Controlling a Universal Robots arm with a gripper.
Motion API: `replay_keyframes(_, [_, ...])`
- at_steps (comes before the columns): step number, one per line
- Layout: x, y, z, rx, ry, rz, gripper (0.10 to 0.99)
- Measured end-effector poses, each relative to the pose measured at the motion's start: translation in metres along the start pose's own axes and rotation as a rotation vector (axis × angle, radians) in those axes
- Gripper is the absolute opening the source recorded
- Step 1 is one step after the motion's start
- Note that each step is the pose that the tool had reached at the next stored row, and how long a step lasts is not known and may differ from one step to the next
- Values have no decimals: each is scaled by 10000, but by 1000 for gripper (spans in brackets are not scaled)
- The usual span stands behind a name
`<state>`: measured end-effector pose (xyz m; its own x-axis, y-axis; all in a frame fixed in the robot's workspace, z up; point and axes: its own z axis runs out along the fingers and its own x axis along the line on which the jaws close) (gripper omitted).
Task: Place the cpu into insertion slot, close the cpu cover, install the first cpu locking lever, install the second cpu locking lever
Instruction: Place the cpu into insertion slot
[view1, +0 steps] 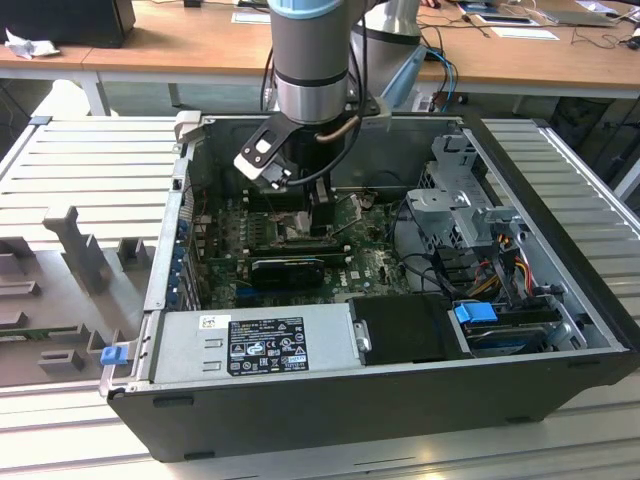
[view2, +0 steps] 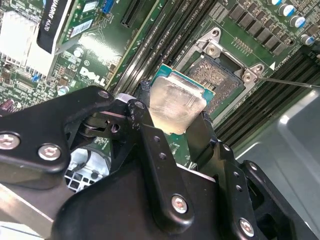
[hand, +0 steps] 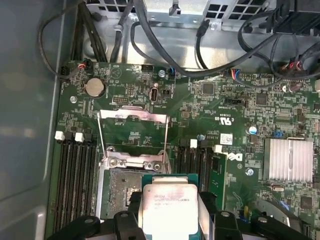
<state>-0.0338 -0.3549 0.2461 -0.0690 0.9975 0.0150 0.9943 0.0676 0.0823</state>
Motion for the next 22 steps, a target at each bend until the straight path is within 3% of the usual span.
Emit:
replay_keyframes(10, [83,3,63,-4,-21,240,529])
replay_keyframes(18, [227,5,152,-6,-17,241,529])
replay_keyframes(20, [246,-13,190,-5,-19,241,529])
replay_keyframes(22, [249,-55,204,-10,34,280,529])
